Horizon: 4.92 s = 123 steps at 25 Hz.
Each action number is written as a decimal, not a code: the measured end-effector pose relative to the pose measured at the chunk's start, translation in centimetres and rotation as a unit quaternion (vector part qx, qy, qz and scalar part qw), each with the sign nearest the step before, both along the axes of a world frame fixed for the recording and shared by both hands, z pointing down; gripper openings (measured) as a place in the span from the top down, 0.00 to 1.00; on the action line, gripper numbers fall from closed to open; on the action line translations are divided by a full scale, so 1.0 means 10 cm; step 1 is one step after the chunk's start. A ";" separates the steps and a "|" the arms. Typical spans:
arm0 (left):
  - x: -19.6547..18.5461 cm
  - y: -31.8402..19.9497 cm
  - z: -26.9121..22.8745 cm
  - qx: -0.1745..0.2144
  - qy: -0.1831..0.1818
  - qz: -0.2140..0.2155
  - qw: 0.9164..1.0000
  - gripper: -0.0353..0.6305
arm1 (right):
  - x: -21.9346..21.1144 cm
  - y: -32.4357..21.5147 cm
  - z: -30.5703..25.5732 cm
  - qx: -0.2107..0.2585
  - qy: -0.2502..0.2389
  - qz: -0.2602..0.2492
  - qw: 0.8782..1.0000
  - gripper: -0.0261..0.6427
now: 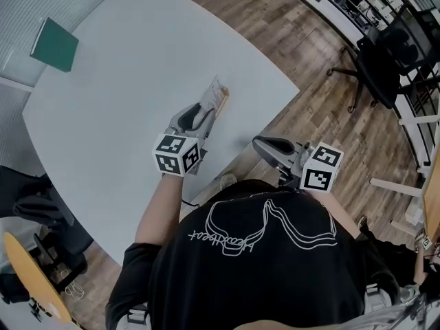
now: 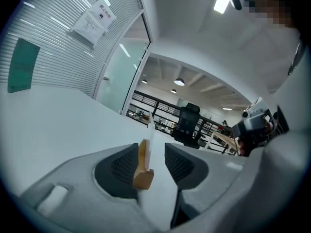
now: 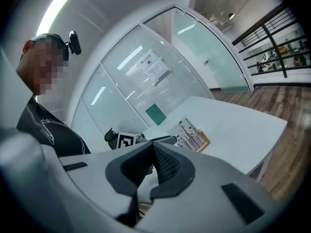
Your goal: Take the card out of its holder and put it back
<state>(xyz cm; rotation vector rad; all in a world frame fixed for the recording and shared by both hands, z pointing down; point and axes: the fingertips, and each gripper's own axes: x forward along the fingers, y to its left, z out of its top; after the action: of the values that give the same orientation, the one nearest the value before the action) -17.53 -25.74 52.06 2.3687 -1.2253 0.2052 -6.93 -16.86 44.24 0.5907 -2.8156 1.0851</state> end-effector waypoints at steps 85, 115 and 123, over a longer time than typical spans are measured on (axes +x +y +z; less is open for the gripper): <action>0.68 1.29 -1.31 0.035 0.022 -0.078 0.996 0.91 | 0.69 0.58 -0.56 0.026 -0.082 -0.026 0.996 0.95; 1.27 2.51 -1.51 0.049 0.054 -0.071 0.995 0.91 | 1.13 1.43 -0.66 0.105 -0.002 -0.031 0.994 0.95; 1.25 2.46 -1.49 0.043 0.047 -0.059 0.996 0.91 | 1.10 1.45 -0.56 0.089 -0.011 -0.019 0.996 0.95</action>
<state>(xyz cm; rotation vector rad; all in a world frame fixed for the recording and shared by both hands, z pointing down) -4.99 -1.10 37.16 2.3402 -1.3486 0.0030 4.08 -2.33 38.60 0.5380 -2.9509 0.8438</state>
